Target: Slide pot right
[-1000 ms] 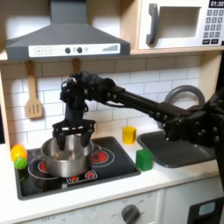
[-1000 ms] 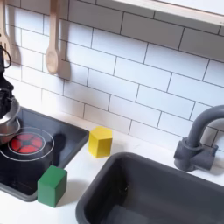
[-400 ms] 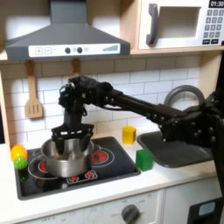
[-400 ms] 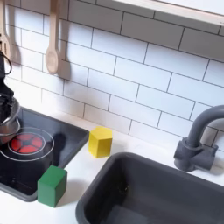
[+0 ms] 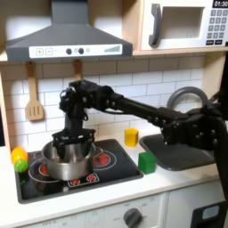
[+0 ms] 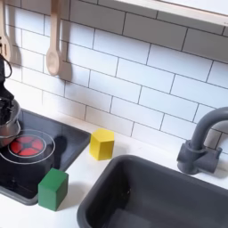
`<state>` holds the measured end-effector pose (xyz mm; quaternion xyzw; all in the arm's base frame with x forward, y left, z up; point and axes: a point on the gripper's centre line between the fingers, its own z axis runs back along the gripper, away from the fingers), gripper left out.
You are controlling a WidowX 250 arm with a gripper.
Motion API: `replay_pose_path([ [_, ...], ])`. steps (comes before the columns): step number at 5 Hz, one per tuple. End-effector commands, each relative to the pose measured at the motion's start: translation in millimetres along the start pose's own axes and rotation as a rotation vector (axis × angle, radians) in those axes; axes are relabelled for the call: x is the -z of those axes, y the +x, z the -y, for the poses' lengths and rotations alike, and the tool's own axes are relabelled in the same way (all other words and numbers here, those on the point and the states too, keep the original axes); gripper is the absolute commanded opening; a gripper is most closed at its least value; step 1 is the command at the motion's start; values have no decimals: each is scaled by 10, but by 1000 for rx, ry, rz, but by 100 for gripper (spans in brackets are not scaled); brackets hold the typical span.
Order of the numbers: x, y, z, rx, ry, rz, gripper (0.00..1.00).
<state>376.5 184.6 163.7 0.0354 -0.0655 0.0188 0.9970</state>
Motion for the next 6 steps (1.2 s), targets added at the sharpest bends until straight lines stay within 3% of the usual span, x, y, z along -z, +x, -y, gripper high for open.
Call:
replay_pose_path([
  [1,57,-31,26,4,-10,-14,100],
  [6,126,-39,225,33,-42,-38,100],
])
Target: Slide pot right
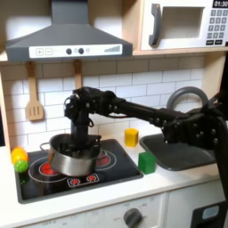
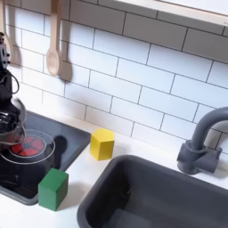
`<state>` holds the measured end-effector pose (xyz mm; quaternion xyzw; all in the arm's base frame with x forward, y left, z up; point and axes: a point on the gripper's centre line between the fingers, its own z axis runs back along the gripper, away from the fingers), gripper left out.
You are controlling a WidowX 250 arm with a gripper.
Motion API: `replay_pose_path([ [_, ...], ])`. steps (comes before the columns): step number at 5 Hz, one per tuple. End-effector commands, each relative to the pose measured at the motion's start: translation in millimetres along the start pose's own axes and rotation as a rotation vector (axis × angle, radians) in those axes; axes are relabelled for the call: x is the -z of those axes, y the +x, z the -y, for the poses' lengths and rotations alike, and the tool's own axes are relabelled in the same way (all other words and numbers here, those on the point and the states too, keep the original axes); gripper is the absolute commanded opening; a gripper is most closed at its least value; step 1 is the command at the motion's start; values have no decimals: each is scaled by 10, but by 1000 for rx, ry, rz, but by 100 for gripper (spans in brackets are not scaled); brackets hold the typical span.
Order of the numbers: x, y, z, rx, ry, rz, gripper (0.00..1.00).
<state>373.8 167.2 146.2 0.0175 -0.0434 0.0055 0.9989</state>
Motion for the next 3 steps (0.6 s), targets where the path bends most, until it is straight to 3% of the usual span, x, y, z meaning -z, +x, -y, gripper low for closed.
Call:
replay_pose_path([
  [1,-33,14,74,10,-14,2,100],
  [3,-111,48,187,33,-13,15,100],
])
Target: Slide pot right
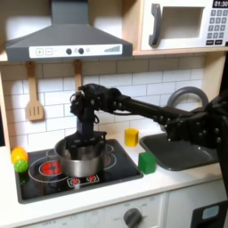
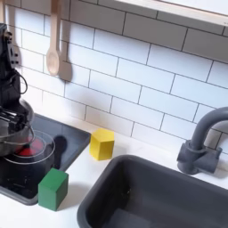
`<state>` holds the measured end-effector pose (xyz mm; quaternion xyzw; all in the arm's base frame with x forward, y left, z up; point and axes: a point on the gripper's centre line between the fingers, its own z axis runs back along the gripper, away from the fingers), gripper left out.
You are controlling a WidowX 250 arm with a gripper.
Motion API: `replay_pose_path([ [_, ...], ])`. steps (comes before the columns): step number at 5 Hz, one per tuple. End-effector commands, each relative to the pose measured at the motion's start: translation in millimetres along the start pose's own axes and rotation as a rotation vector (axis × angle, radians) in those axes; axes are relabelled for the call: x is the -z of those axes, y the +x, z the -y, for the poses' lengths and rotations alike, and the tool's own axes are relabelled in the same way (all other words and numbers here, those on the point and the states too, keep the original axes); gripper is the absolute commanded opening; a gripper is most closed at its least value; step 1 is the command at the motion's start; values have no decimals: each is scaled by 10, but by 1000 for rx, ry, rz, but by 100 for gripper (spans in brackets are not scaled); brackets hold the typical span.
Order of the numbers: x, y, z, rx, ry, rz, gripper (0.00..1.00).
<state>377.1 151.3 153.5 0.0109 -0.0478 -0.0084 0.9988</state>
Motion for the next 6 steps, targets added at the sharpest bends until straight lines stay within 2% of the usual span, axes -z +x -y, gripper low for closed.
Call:
replay_pose_path([
  [1,-14,3,86,13,-7,-2,100],
  [2,-10,-1,113,14,-11,-2,100],
  [3,-75,16,242,42,-9,12,100],
  [4,-20,-5,316,51,-18,-5,100],
  [6,-68,-1,577,96,-26,5,100],
])
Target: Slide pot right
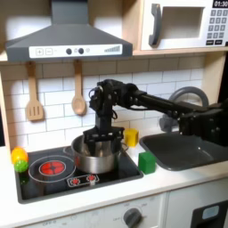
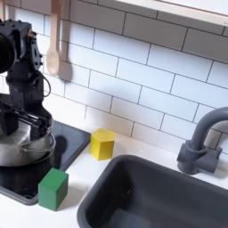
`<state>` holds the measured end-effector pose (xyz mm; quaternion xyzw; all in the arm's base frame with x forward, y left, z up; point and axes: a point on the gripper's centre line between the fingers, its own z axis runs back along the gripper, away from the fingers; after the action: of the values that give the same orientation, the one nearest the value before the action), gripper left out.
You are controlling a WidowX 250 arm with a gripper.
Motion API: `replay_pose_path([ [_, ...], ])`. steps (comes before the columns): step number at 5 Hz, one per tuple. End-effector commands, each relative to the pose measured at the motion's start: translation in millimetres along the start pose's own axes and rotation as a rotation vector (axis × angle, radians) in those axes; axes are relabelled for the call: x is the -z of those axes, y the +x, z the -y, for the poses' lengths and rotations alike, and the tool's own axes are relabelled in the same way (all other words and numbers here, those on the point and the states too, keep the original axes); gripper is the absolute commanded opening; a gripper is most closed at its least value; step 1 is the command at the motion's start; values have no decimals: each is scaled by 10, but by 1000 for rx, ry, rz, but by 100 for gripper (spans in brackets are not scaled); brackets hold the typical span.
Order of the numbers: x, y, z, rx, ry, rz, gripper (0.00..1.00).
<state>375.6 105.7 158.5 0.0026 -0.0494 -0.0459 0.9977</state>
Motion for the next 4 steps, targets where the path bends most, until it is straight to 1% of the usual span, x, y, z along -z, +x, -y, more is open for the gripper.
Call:
replay_pose_path([
  [1,-5,9,216,36,-10,-1,100],
  [3,-26,11,412,72,-14,2,100],
  [4,-17,-11,461,87,-12,-3,100],
])
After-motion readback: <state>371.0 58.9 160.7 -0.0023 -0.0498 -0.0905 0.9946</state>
